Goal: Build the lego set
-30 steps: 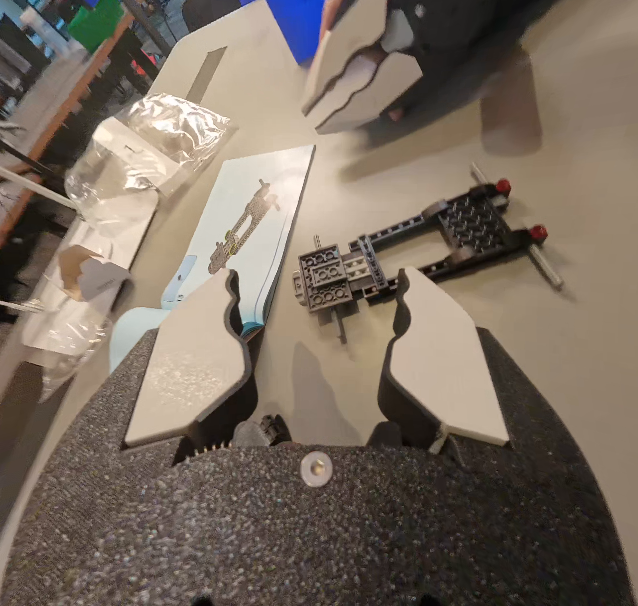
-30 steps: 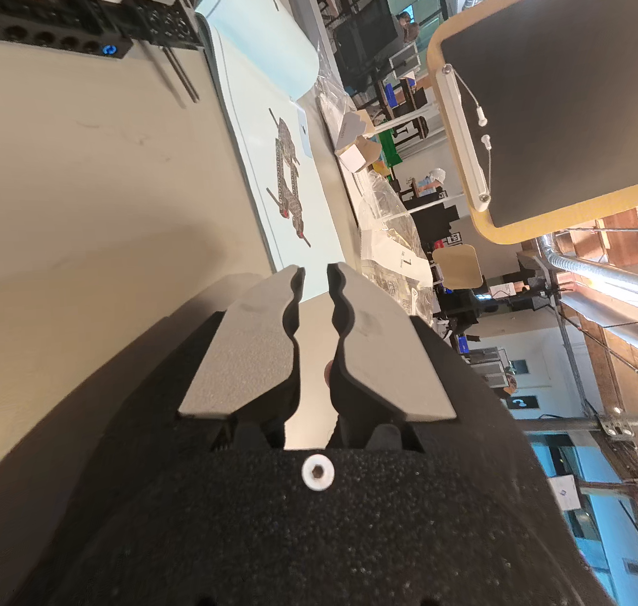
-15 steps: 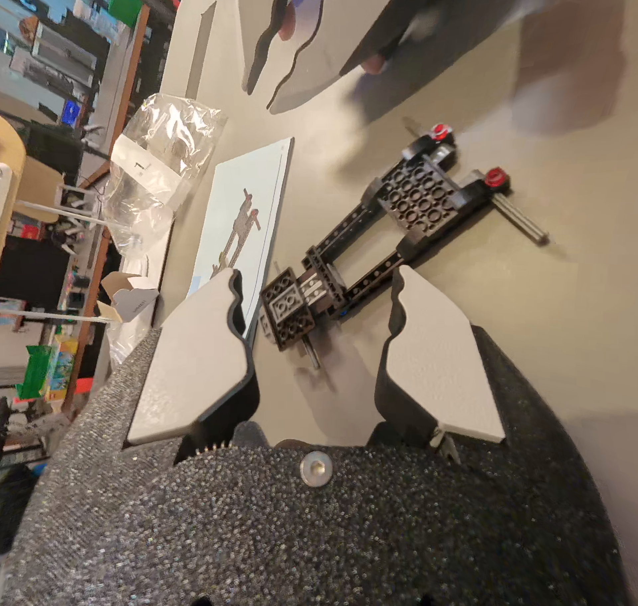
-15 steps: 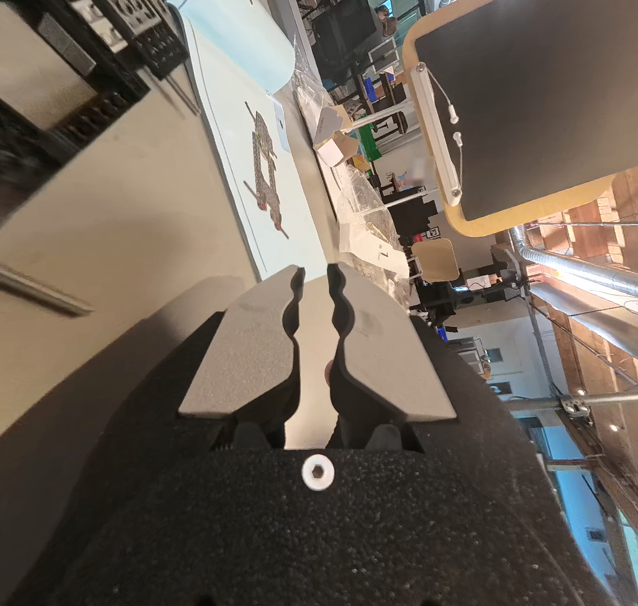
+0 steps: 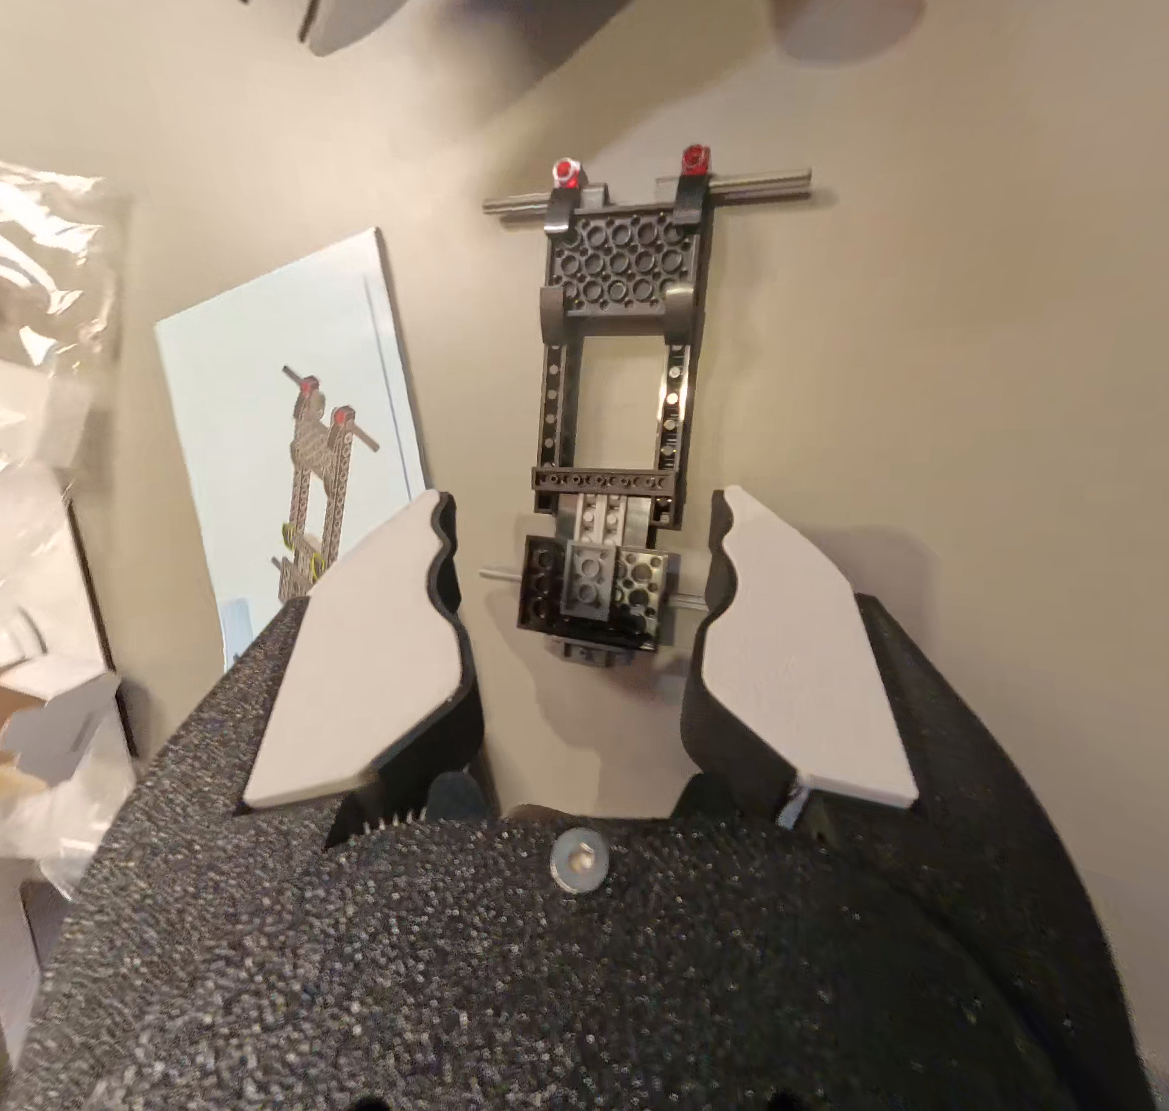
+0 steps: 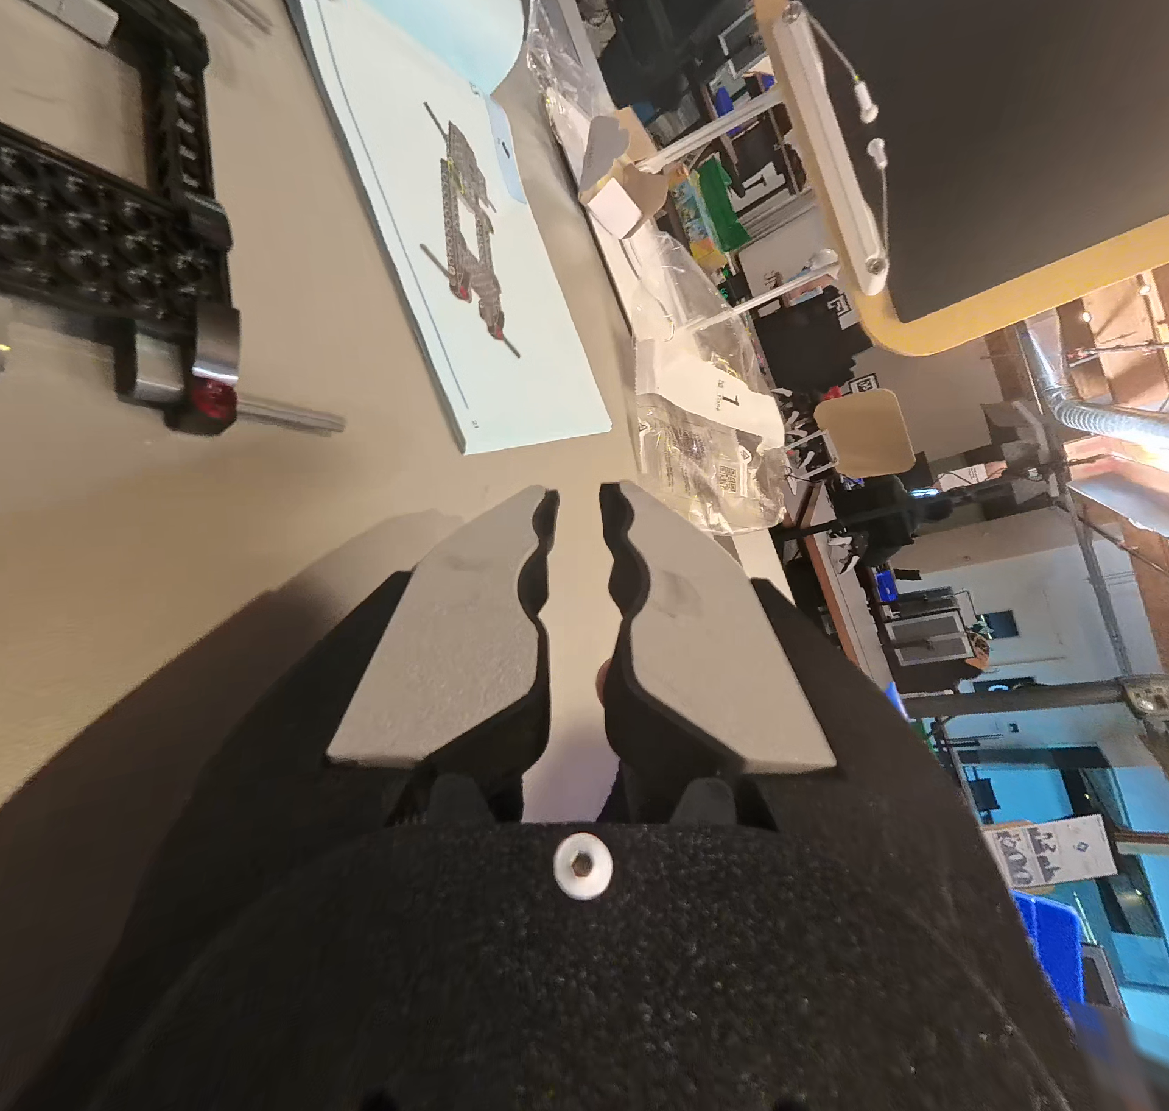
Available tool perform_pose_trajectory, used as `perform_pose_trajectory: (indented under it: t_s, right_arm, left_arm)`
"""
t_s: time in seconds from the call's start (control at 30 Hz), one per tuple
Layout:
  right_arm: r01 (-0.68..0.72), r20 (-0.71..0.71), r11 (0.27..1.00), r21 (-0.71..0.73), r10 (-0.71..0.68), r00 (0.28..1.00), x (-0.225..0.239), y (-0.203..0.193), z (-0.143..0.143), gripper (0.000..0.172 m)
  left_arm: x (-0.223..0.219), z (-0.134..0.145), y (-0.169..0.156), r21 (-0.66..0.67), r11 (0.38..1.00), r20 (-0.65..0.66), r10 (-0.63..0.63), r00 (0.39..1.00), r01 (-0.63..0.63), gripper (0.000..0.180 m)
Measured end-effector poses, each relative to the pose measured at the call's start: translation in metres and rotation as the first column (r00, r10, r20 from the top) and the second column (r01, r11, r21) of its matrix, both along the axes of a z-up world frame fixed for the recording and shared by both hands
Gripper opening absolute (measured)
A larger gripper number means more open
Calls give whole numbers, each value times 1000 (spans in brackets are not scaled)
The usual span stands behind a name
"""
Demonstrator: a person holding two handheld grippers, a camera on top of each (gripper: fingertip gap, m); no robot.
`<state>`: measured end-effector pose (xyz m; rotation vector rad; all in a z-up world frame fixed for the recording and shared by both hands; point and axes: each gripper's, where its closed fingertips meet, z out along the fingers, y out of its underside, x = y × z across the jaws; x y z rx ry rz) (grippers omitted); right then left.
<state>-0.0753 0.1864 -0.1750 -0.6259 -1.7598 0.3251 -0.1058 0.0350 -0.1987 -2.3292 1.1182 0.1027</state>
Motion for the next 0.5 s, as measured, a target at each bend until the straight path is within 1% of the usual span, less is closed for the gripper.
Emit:
perform_pose_trajectory:
  t_s: [0.07, 0.17, 0.23, 0.27, 0.37, 0.4, 0.5]
  right_arm:
    - [-4, 13, 1000, 7, 4, 1000, 1, 1, -4, 14]
    - [-13, 32, 1000, -19, 14, 999, 1, 1, -8, 14]
    - [-20, 40, 999, -27, 21, 999, 1, 1, -10, 14]
    - [-22, 44, 999, -25, 23, 999, 1, 1, -11, 14]
    - [-24, 56, 1000, -20, 26, 998, 1, 1, -13, 14]
    - [-25, 58, 1000, -19, 26, 998, 1, 1, -14, 14]
    - [-26, 63, 1000, -18, 27, 998, 1, 2, -15, 14]
  left_arm:
    - [-1, -8, 3, -65, 996, -16, -66, 998, 64, 77]
    - [5, -19, 0, -159, 972, 20, -174, 985, 175, 73]
    - [5, -26, 2, -193, 960, 44, -196, 980, 201, 70]
    - [6, -26, 3, -196, 960, 77, -189, 979, 201, 65]
    - [6, -27, 4, -198, 964, 105, -157, 982, 176, 53]
    - [6, -27, 4, -188, 970, 110, -137, 984, 156, 53]
    - [7, -27, 6, -162, 986, 140, -7, 990, 30, 53]
